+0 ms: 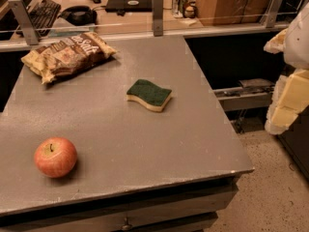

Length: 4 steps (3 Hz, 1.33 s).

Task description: Move sponge near brown chip bag

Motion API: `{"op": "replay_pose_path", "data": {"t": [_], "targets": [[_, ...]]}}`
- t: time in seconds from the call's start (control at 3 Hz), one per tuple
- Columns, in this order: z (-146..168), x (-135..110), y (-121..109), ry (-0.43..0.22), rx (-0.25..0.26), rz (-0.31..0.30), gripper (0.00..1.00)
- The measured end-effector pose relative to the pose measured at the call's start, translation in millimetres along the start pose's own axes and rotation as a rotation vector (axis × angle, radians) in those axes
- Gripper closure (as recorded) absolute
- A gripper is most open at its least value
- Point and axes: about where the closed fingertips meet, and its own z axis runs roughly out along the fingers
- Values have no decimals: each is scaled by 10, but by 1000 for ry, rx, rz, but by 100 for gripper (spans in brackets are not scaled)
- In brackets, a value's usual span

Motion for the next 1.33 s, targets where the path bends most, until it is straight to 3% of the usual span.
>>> {"op": "replay_pose_path", "data": {"t": [0.33, 0.67, 1.0, 1.33], "targets": [[0, 0, 0, 0, 0, 0, 0], [183, -194, -25, -69, -21, -4, 0], [788, -817, -93, -226, -90, -10, 0], [1094, -1204, -113, -303, -122, -11, 0]]}}
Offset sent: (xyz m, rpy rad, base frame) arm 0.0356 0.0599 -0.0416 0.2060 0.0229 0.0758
